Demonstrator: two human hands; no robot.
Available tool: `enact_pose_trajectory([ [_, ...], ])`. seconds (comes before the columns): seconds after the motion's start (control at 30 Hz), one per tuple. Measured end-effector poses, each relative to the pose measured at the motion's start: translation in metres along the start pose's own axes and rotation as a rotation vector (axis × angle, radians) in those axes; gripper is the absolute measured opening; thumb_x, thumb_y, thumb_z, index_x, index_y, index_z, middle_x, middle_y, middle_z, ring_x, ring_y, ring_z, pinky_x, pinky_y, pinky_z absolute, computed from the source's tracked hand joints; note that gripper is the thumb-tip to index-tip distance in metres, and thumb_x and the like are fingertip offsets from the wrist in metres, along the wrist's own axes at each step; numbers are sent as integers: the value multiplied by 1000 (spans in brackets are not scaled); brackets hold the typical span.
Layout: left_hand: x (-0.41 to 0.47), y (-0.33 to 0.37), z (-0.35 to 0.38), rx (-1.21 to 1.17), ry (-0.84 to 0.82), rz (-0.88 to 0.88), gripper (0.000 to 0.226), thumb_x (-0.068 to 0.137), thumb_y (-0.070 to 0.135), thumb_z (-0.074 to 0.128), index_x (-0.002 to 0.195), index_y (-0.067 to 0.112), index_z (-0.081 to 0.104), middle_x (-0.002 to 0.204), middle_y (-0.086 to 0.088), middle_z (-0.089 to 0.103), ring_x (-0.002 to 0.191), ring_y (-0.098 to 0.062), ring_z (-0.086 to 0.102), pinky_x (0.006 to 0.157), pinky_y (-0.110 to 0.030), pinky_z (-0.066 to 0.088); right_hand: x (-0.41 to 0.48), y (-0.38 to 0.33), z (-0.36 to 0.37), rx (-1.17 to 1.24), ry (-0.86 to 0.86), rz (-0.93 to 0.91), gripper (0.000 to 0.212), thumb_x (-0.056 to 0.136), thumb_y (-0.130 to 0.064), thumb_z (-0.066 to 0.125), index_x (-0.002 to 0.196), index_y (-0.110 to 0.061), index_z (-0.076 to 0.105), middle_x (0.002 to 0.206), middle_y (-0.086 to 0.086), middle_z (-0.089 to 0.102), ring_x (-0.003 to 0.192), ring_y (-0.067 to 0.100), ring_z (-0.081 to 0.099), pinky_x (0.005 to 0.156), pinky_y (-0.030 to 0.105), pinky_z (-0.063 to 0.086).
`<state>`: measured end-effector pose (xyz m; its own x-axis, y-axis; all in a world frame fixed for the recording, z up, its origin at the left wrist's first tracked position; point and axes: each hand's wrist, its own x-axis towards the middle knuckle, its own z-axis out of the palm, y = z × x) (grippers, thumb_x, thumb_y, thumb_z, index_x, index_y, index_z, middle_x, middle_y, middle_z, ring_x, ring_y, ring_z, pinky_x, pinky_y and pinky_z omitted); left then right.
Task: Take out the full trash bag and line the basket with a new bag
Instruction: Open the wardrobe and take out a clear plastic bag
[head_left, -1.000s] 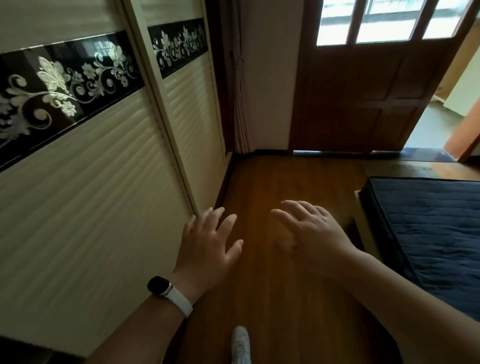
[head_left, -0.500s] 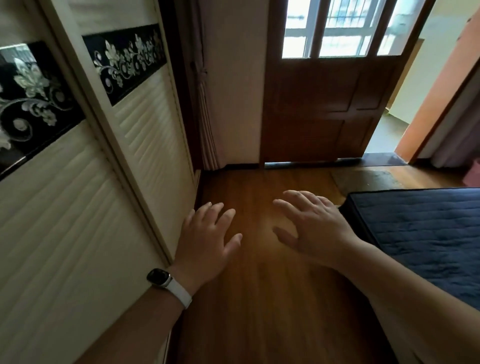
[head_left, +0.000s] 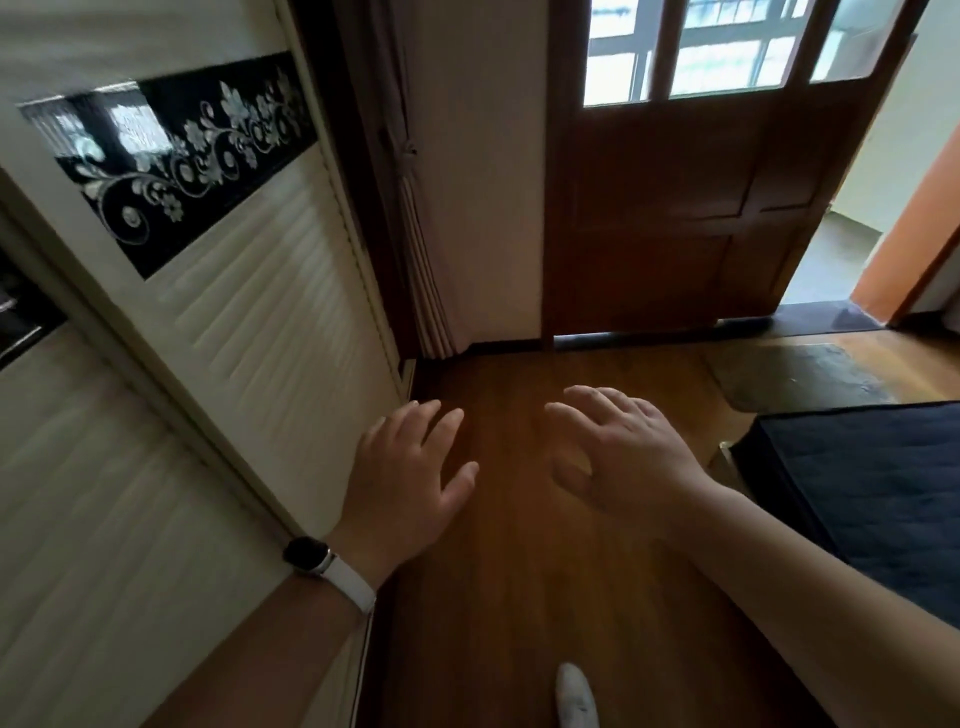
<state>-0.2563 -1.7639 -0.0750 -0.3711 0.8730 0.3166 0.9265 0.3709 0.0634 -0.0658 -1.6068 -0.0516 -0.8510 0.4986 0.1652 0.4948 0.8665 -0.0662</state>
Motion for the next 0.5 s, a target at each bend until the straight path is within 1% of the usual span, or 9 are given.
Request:
enact_pose_trajectory([
  [0.17, 68, -20, 4, 85, 11, -68, 58, 90, 55, 41, 136, 21, 46, 136, -7, 54, 127, -28, 50, 100, -46, 43, 91, 29, 2, 68, -16, -93, 62, 89, -67, 26, 142, -35, 36, 151, -1, 40, 141, 22, 34, 110, 42, 32],
  [0.27, 103, -36, 1, 146, 33, -141, 58, 89, 53, 41, 135, 19, 49, 132, -10, 57, 123, -30, 52, 98, -47, 44, 144, 43, -2, 83, -4, -180, 62, 91, -67, 26, 144, -35, 34, 153, -2, 37, 143, 22, 31, 112, 43, 29],
  [0.37, 121, -52, -3, 224, 81, -215, 56, 89, 51, 45, 132, 17, 52, 129, -12, 59, 120, -31, 53, 96, -48, 44, 193, 48, -5, 99, -10, -267, 61, 93, -67, 28, 146, -37, 29, 155, -4, 31, 145, 20, 24, 114, 42, 23],
  [0.5, 125, -79, -16, 297, 101, -304, 53, 87, 47, 53, 130, 16, 54, 131, -12, 58, 121, -32, 51, 97, -49, 43, 237, 31, -7, 151, -29, -388, 60, 94, -65, 30, 147, -37, 28, 155, -6, 29, 144, 18, 22, 115, 40, 21],
])
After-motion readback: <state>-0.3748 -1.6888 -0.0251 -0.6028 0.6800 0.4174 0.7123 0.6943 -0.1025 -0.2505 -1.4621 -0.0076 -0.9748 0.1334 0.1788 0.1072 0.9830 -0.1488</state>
